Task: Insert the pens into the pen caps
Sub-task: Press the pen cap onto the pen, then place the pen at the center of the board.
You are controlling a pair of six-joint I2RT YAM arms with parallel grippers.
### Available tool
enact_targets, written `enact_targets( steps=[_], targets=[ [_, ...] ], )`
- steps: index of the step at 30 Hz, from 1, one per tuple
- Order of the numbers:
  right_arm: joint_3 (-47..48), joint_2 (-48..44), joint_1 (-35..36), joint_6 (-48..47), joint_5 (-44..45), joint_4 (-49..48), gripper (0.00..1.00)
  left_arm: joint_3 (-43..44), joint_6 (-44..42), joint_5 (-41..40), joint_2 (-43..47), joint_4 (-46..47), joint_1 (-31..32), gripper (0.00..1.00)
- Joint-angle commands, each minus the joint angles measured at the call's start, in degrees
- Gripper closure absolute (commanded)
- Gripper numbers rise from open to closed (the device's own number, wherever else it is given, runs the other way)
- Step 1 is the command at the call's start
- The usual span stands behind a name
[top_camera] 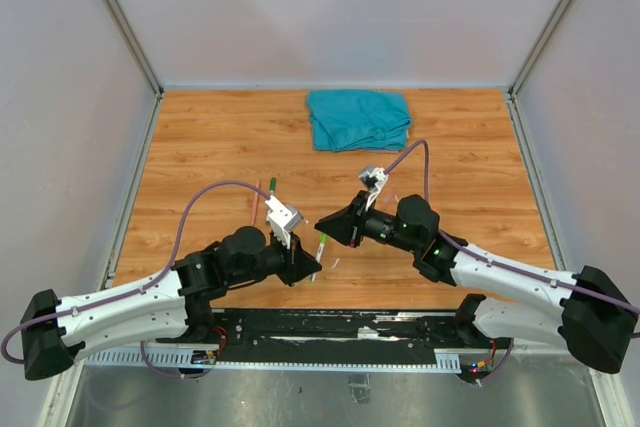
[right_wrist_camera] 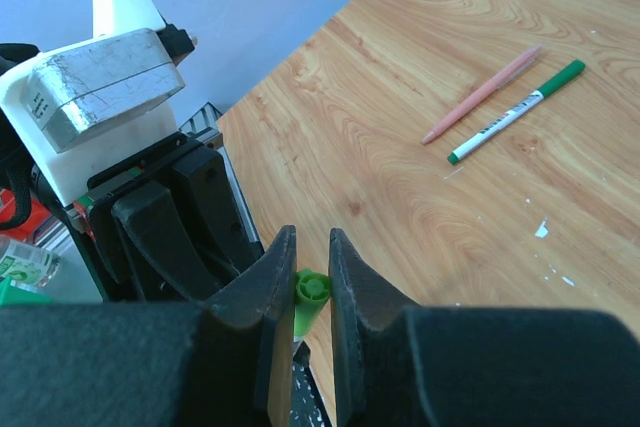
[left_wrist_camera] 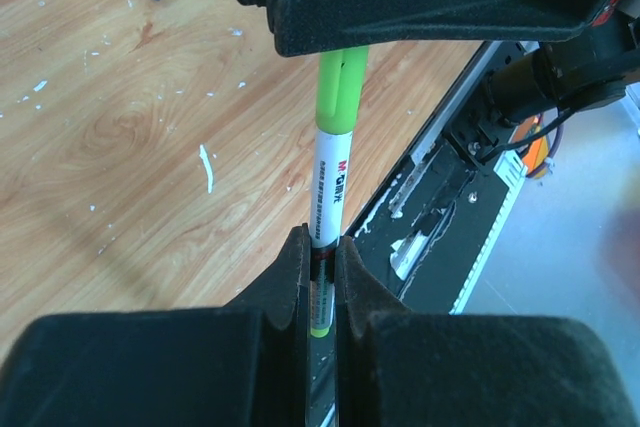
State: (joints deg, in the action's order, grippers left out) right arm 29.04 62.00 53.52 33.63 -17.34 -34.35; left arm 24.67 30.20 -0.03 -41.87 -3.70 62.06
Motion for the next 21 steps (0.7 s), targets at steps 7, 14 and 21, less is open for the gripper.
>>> enact_targets(
  steps=[7, 14, 21],
  targets=[
    [9.65, -3.87, 4.14, -6.95, 3.76, 18.55, 0.76, 2.36, 0.69, -6.39, -0.15, 16.50, -0.98, 0.99],
    [13.96, -9.85, 4.05, -11.26, 14.46, 25.74, 0.47, 0.35, 1.04, -7.08, 0.16, 11.78, -1.06, 0.99],
    [7.95, -21.85, 4.05, -14.35, 27.25, 35.97, 0.35, 3.23, 2.78, -14.55, -2.25, 2.22, -1.06, 1.00]
  ],
)
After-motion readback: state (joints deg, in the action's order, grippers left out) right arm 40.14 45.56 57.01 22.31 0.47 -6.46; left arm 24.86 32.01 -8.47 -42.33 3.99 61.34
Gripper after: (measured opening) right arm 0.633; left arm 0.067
